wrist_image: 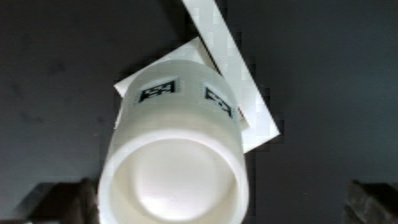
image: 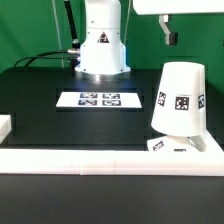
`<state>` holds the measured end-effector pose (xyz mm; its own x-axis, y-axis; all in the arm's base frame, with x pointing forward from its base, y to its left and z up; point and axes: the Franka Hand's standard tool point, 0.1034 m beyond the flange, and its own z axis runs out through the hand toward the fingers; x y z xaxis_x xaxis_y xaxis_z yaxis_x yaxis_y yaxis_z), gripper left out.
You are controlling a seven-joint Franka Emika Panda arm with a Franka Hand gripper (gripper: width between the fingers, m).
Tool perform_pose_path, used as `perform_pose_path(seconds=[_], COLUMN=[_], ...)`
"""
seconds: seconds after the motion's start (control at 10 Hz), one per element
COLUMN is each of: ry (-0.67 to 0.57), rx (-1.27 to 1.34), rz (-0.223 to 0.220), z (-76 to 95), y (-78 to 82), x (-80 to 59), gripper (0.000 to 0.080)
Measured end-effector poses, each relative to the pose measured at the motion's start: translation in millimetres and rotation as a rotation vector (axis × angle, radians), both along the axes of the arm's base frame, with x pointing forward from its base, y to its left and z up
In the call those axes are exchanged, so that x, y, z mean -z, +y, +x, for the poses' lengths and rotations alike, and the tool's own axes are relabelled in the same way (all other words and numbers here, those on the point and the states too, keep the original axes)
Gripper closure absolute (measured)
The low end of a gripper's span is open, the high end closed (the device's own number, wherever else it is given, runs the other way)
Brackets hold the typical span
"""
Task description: Assemble lamp
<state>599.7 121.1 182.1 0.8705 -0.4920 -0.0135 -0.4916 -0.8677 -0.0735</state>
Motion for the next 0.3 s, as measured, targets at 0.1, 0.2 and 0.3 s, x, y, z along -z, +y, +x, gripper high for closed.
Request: perform_pose_path(seconds=[0.1,0.2,0.3], ry=[0.001,0.002,0.002], rx=[0.0,0.0,0.0], rz=[0.0,-0.001,-0.001], z=[-0.1,-0.3,-0.3], y=[-0.2,-0.1,-0.1], x=[0.6,1.1,1.5], gripper=[0.0101,0.0101,0.0101])
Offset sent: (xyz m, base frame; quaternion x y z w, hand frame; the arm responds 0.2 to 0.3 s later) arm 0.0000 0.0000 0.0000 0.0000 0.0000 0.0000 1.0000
